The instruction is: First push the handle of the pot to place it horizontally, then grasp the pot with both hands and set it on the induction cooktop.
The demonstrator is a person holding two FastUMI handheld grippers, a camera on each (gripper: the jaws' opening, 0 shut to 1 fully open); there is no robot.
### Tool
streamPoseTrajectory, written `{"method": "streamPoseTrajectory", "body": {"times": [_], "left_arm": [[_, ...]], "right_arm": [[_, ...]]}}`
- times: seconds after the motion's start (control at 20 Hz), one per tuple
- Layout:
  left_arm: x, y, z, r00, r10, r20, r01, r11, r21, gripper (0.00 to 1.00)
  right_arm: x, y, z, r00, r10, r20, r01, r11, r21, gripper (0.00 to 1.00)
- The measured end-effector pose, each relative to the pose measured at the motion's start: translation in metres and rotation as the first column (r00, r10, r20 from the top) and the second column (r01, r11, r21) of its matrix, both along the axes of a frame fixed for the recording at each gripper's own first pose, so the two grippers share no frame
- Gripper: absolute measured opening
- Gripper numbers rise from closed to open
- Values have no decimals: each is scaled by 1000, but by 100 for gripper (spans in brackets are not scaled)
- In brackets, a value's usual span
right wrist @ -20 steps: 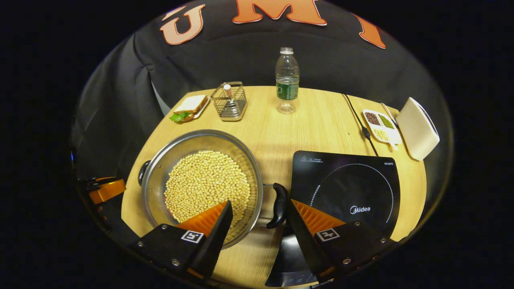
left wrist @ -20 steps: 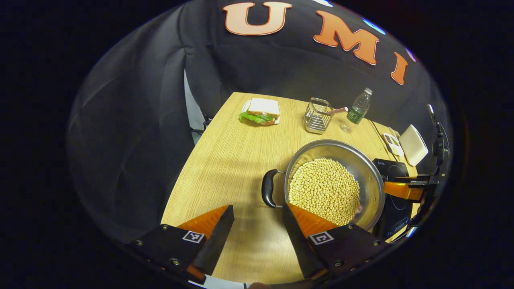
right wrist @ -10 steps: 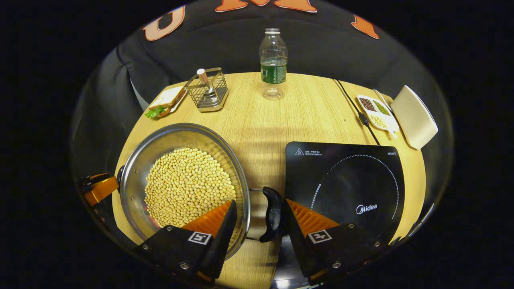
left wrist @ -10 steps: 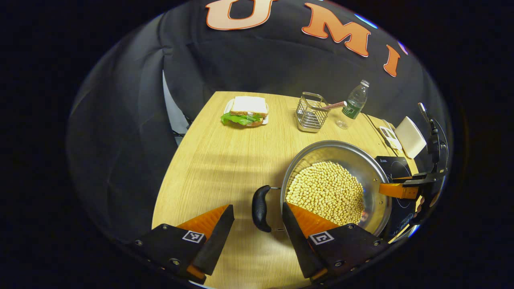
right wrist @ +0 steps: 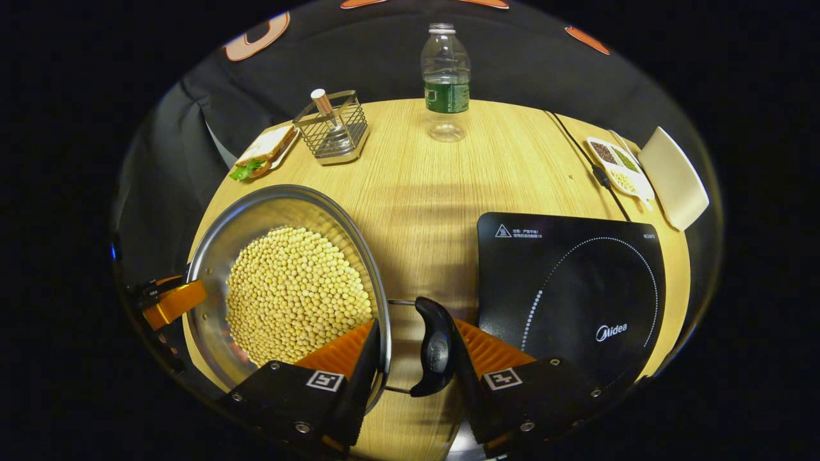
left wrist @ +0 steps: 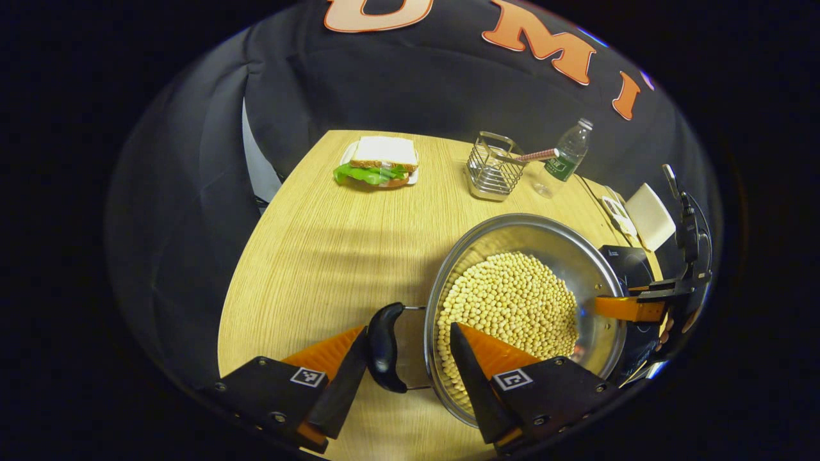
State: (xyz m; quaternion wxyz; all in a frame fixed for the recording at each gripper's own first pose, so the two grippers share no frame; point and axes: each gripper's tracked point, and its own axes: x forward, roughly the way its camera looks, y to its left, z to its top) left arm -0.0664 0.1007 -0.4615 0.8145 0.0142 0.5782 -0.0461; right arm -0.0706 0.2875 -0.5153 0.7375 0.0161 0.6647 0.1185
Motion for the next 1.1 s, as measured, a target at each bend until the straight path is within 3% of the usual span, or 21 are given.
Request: {"method": "streamPoseTrajectory", "body": {"times": [0.45, 0.5, 0.7, 0.95, 1.05, 1.1], "left_arm": [[-3, 10, -16, 999, 40, -13, -40, 999, 28, 81], [-5, 12, -18, 998, 53, -15, -52, 998, 33, 72], [-4, 9, -22, 996, 83, 7, -84, 996, 27, 59], [-1, 7, -24, 997, 73, 19, -74, 995, 66, 56], [3, 7, -23, 998, 66, 21, -67, 995, 75, 56], [5, 7, -21, 998, 61, 28, -63, 995, 77, 56]], "right_arm": [[2, 7, -12, 999, -43, -18, 44, 999, 25, 65], [1, 8, -13, 999, -45, -19, 45, 999, 29, 66], [-2, 9, -14, 997, -65, -46, 67, 997, 48, 65], [-6, 9, -10, 998, -57, -37, 60, 996, 66, 54], [-6, 10, -8, 998, -59, -31, 61, 996, 72, 51], [-3, 10, -9, 998, -59, -23, 61, 995, 76, 55]]}}
